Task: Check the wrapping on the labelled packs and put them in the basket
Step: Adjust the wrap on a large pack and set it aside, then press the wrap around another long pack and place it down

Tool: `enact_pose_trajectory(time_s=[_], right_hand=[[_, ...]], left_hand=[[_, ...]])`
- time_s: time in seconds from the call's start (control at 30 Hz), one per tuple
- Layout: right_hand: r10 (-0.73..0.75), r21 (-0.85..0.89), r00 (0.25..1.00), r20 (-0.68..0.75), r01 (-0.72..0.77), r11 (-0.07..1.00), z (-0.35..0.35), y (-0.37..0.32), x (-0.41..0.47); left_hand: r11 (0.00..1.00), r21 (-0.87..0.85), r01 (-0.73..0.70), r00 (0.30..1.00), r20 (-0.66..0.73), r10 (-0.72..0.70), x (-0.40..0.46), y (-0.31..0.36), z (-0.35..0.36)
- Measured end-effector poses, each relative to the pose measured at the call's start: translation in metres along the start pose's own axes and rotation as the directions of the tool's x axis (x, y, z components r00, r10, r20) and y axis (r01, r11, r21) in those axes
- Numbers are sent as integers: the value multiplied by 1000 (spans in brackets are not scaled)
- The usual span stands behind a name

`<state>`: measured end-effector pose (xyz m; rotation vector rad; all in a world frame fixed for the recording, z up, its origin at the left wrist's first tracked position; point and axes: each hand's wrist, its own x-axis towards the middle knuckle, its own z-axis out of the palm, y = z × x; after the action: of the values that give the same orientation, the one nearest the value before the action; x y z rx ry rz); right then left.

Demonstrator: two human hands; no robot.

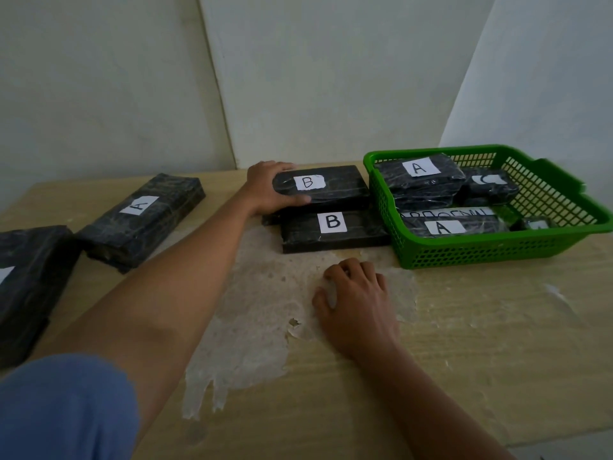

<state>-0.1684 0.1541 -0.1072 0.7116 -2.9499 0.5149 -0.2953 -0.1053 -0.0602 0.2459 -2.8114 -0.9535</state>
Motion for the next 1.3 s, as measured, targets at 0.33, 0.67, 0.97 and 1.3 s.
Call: enact_pose_trajectory(time_s=[0.33,0.67,0.97,1.3], right_hand=[[-2,6,1000,-15,2,1000,1,0,0],[2,4,1000,-16,-2,1000,1,1,0],[8,-5,1000,-13,-8,1000,1,1,0],[26,-26,999,19,-25,999,-5,-6,-2]], left_hand=[[917,-385,101,910,-337,-242,-67,-28,40],[952,-296,72,939,-302,-165,-65,-27,36],[958,-282,61,944,-296,-147,-65,-27,36],[920,-334,206,885,-337,-321,-97,-20,35]])
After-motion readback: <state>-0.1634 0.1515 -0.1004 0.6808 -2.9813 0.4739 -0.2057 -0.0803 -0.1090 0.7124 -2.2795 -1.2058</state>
